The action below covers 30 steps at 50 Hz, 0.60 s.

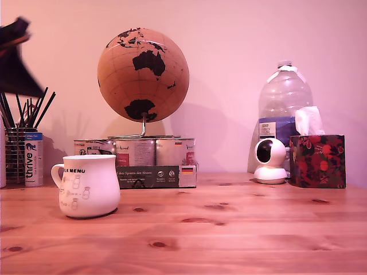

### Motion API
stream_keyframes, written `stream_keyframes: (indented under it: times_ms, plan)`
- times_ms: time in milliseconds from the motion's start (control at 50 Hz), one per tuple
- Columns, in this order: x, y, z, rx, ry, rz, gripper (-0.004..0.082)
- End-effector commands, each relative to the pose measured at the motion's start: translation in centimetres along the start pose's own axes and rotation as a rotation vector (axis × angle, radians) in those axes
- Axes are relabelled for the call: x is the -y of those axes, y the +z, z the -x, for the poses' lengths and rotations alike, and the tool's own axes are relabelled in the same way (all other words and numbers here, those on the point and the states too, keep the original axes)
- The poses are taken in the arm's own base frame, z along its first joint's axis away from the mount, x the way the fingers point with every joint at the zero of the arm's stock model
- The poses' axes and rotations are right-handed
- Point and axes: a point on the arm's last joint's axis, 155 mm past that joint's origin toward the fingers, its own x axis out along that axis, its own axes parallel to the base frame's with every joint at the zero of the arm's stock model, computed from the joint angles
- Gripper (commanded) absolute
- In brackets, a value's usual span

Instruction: Pick up the coffee capsules from the table one by one and drop them inside the nearest coffee cup

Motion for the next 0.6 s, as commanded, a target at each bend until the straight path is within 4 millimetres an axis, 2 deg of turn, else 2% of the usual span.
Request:
stream_keyframes:
  times_ms: [0, 240, 580]
  plan:
    - [-0.2, -0.6, 0.4, 0.016, 0.011, 0.001, -0.0021]
    - [-0.2, -1.0, 2.2, 0.088, 0.028, -0.005, -0.0021]
    - [0.3, 0.2, 4.9, 0.192, 0.026, -0.013, -0.0021]
